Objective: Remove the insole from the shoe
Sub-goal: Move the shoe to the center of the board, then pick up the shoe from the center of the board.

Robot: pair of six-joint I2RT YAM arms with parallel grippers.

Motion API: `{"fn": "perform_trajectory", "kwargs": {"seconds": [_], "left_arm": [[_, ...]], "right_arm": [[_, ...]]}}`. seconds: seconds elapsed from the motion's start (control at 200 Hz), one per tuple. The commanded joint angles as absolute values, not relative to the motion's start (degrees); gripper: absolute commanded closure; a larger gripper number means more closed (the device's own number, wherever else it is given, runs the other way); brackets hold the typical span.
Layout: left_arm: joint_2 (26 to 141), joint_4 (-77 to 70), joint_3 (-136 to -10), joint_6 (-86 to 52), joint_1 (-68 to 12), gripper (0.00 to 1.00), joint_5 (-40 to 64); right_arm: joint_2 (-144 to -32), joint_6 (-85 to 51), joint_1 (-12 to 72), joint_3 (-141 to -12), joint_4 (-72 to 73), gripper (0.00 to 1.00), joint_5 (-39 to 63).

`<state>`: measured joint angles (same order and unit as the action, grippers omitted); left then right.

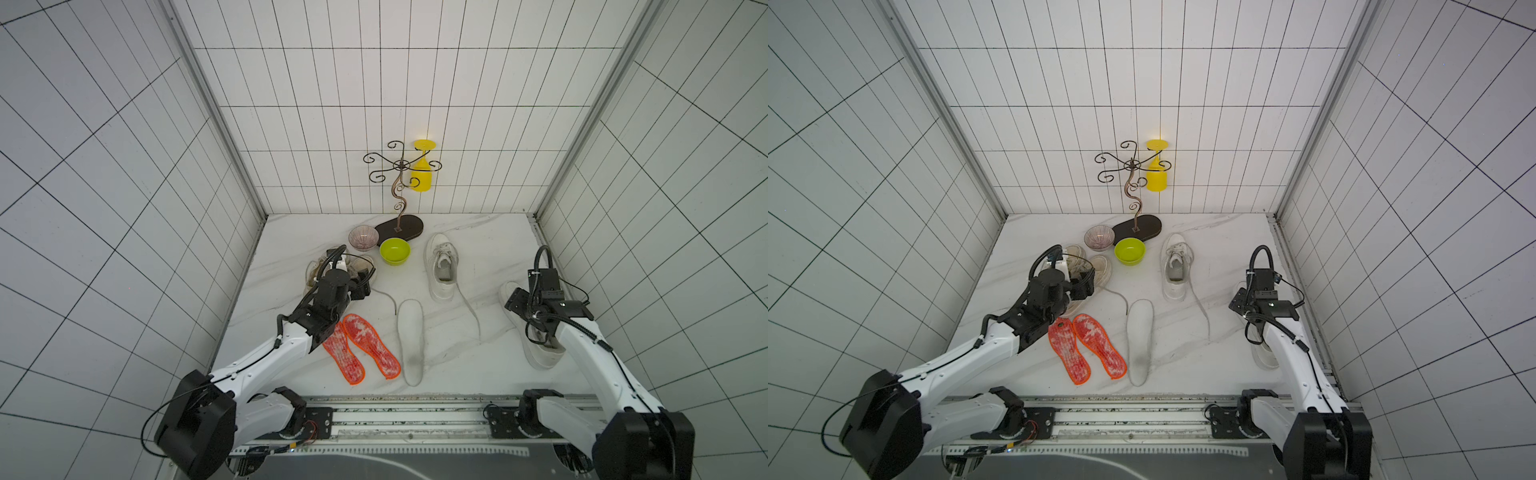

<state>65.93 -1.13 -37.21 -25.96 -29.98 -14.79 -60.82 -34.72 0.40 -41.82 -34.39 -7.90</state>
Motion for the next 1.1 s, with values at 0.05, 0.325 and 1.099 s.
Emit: {"fn": "perform_trajectory", "kwargs": {"seconds": [0.05, 0.325, 1.099], "left_arm": [[64.25, -1.49, -36.30, -25.97, -29.75, 0.21, -15.61], [65.26, -1.67, -36.48, -26.19, -29.71, 0.22, -14.83], [84.73, -4.96, -51.73, -22.52, -50.81, 0.24, -2.02]], "right_arm": [[-61.10, -36.92, 0.52, -36.71, -32.25, 0.28, -1.93], [-65.21, -37.98, 7.48, -40.80, -24.58, 0.39, 4.19], [-55.55, -35.91, 13.57, -43.89, -29.35, 0.36, -13.04]]}}
